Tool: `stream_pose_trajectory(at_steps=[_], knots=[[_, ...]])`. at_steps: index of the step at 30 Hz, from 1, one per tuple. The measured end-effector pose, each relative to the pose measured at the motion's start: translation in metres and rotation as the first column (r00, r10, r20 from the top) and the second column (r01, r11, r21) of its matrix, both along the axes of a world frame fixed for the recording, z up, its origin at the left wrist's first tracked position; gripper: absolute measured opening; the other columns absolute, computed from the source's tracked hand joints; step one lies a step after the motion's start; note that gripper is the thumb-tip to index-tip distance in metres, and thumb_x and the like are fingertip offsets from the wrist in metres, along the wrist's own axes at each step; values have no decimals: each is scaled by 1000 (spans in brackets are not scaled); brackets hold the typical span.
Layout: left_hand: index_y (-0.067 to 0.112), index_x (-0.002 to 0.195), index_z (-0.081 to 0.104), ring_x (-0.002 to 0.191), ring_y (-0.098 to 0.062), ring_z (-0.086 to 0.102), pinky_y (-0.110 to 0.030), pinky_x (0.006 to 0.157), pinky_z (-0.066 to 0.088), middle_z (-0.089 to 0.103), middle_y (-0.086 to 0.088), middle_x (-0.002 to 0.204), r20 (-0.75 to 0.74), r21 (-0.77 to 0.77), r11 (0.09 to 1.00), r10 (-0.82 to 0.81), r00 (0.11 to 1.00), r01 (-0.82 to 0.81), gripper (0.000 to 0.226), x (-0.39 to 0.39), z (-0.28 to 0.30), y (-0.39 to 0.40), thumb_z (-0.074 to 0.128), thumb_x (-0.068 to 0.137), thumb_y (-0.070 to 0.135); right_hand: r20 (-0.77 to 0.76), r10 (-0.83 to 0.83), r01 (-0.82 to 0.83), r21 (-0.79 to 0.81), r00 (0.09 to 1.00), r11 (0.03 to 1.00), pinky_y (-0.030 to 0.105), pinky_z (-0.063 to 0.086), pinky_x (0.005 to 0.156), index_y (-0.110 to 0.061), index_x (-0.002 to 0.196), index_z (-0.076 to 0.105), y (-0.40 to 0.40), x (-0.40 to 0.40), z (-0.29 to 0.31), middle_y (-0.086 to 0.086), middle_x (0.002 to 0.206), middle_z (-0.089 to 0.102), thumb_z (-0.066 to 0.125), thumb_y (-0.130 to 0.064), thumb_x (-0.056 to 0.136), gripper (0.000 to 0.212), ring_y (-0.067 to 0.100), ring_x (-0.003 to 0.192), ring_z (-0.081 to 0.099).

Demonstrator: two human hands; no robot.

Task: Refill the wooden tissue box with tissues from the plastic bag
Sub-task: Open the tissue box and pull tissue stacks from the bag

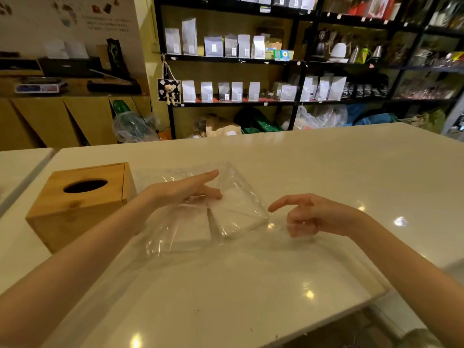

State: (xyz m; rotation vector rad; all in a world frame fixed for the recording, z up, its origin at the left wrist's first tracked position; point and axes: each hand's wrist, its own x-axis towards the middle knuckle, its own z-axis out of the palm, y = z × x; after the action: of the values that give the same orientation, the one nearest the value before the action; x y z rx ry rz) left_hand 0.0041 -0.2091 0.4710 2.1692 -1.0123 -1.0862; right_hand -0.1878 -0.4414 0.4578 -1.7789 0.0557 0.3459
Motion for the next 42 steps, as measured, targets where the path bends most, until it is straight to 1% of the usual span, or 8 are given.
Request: stream_pose_trajectory(at_steps=[4, 7, 13, 17, 21, 25, 31, 42], knots=[[42, 119, 54, 141, -12, 18, -39, 119, 1, 27, 13, 152, 61, 1, 999, -42, 997, 42, 90, -1, 0, 4, 24, 51, 92, -177, 160, -182, -119, 971, 976, 24, 19, 40, -15, 117, 62, 9, -5, -2, 0, 71, 71, 58, -37, 75, 47, 9, 44, 33], [25, 130, 50, 141, -14, 18, -27, 112, 6, 21, 8, 154, 153, -18, 1000, 11, 988, -8, 67, -11, -1, -2, 19, 85, 63, -270, 156, -231, -271, 950, 935, 18, 23, 38, -23, 113, 64, 18, -4, 5, 0, 74, 71, 61, -36, 75, 40, 7, 43, 35], [21, 146, 4, 144, -14, -9, -41, 117, -5, -6, 0, 158, 705, 161, 984, -169, 689, 77, 51, -50, -30, 6, 16, 98, 34, -278, 202, -307, -414, 939, 857, 17, 28, 39, -20, 111, 66, 35, 2, 18, 0, 79, 71, 63, -26, 84, 28, 5, 44, 44], [25, 146, 7, 143, -4, -7, -27, 114, -8, -4, 7, 157, 657, 20, 994, -96, 748, 110, 55, -58, -27, 19, 16, 95, 44, -123, 170, -210, -553, 978, 806, 20, 34, 43, -18, 105, 67, 47, 25, 30, -2, 78, 74, 63, -25, 84, 22, 6, 50, 52], [30, 135, 41, 135, -11, 32, -22, 105, 19, 40, 9, 145, 507, -196, 980, 139, 851, -43, 59, -50, 15, 47, 19, 86, 56, 191, 101, 37, -608, 976, 793, 15, 41, 49, -21, 100, 66, 73, 62, 41, -4, 81, 71, 63, -24, 84, 16, 5, 62, 58], [33, 127, 49, 122, -9, 43, -33, 103, 33, 50, 10, 136, 504, -330, 907, 404, 763, -262, 74, -23, 44, 101, 33, 68, 74, 407, 186, 128, -632, 894, 765, 7, 42, 65, -26, 113, 61, 115, 102, 41, -9, 104, 63, 70, -35, 78, 37, -2, 85, 54], [34, 142, 20, 139, -12, 18, -36, 111, 23, 14, 12, 155, 544, -135, 903, 411, 731, -408, 97, 6, 38, 166, 63, 60, 64, 365, 410, -52, -691, 836, 721, 23, 21, 105, -28, 144, 21, 181, 142, 37, -8, 154, 23, 65, -51, 75, 85, 10, 137, 24], [36, 141, 22, 142, -10, 11, -39, 116, 12, 18, 15, 154, 526, -102, 911, 391, 756, -400, 130, 25, 31, 207, 51, 25, 88, 349, 530, 17, -847, 773, 532, 35, -5, 118, -25, 148, 9, 205, 190, 14, -5, 158, 7, 45, -71, 76, 92, 8, 144, 4]])
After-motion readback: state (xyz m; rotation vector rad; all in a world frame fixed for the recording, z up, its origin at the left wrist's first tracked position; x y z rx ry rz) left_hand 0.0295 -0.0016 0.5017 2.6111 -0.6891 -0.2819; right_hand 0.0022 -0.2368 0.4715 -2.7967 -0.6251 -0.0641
